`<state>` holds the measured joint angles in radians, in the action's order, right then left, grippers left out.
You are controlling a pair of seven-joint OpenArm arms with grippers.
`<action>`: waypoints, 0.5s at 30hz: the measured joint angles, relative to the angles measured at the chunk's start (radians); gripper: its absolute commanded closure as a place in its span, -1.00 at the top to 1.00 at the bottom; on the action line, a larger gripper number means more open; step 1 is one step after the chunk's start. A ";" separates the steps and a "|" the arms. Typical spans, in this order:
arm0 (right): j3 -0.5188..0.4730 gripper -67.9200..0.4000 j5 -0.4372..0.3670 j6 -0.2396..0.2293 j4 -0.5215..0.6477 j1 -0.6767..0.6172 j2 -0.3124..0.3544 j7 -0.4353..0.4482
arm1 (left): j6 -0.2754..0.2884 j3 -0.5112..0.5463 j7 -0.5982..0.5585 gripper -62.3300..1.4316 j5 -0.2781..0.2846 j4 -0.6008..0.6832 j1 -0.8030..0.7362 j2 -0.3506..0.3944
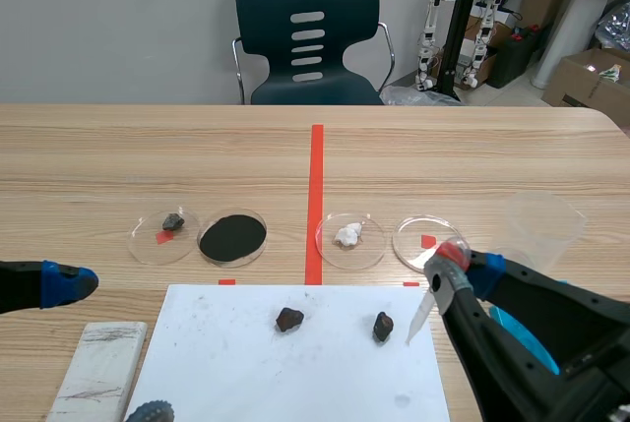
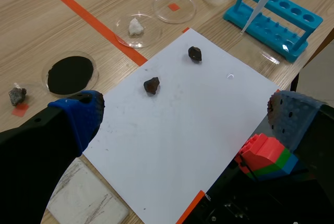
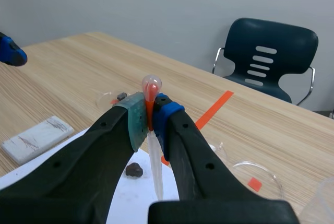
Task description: Squeeze the dropper onto the mineral
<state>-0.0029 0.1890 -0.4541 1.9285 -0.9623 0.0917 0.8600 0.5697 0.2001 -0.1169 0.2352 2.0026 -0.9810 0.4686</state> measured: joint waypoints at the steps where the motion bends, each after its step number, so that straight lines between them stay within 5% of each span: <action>1: -0.001 -0.95 0.023 -0.010 0.000 0.000 -0.008 0.000 | 0.000 0.000 0.000 1.00 0.000 0.000 0.000 0.000; 5: -0.001 -0.95 0.137 -0.058 0.000 0.003 -0.005 0.048 | 0.000 0.000 0.000 1.00 0.000 0.000 0.000 0.000; 15: -0.001 -0.95 0.139 -0.063 0.000 0.003 0.000 0.082 | 0.000 0.000 0.000 1.00 0.000 0.000 0.000 0.000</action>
<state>-0.0036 0.3283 -0.5175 1.9285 -0.9588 0.0921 0.9424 0.5697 0.2001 -0.1169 0.2352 2.0026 -0.9810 0.4686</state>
